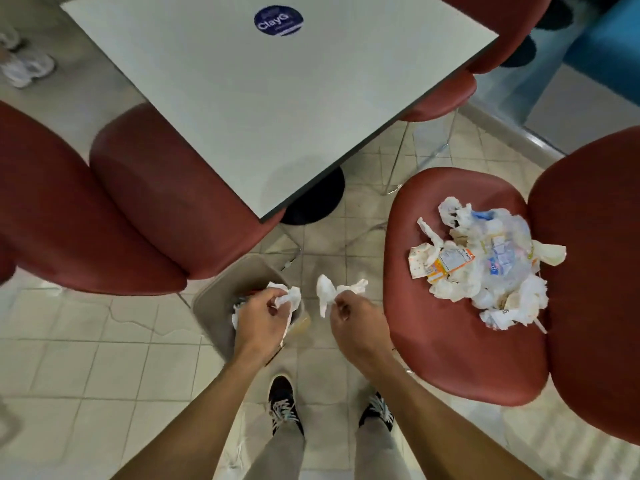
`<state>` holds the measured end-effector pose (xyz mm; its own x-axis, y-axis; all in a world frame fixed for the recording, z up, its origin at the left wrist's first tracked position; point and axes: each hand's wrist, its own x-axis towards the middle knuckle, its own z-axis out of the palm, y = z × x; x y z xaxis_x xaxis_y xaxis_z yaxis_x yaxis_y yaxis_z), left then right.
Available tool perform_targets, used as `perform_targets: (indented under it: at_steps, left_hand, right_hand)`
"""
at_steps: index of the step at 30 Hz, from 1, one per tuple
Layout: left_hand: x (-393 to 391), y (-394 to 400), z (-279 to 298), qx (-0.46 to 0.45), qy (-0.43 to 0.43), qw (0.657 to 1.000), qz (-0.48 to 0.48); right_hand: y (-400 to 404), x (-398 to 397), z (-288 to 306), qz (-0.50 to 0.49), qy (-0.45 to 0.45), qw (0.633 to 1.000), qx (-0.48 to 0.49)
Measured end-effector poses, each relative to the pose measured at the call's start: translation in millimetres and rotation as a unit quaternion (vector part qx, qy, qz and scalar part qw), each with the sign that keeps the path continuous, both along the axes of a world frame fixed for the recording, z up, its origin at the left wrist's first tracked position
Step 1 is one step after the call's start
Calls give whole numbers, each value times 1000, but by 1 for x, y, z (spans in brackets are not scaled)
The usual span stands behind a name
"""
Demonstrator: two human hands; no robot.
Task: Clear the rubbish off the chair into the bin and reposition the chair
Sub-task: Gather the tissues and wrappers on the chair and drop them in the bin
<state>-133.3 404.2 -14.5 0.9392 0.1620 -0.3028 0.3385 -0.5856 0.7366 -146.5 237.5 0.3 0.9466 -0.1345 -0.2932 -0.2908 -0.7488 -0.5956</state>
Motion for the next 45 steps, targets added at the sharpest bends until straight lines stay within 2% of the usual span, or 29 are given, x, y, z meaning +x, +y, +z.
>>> perform_targets:
  at_steps: [6,12,18,24,33,41,45]
  left_hand:
    - [-11,69,-10,11,26,998,63]
    - [-16,104,-31,11,44,995,87]
    - [-17,107,-46,-7,86,992,90]
    - [-15,100,-50,-3,102,992,69]
    - [19,11,-42,-35,108,994,-12]
    - [42,-122,-57,-20,108,984,-142]
    - [45,-200,-62,-45,100,979,-174]
  right_hand:
    - [68,12,-5,80,21,997,-4]
    - [116,21,-22,96,71,993,-13]
    - [124,23,-38,115,117,986,20]
    - [101,19,-44,109,123,985,42]
    - [-16,27,-45,26,117,992,40]
    - [-162,29,-41,-109,79,990,42]
    - [-238,22,-50,-161,102,981,34]
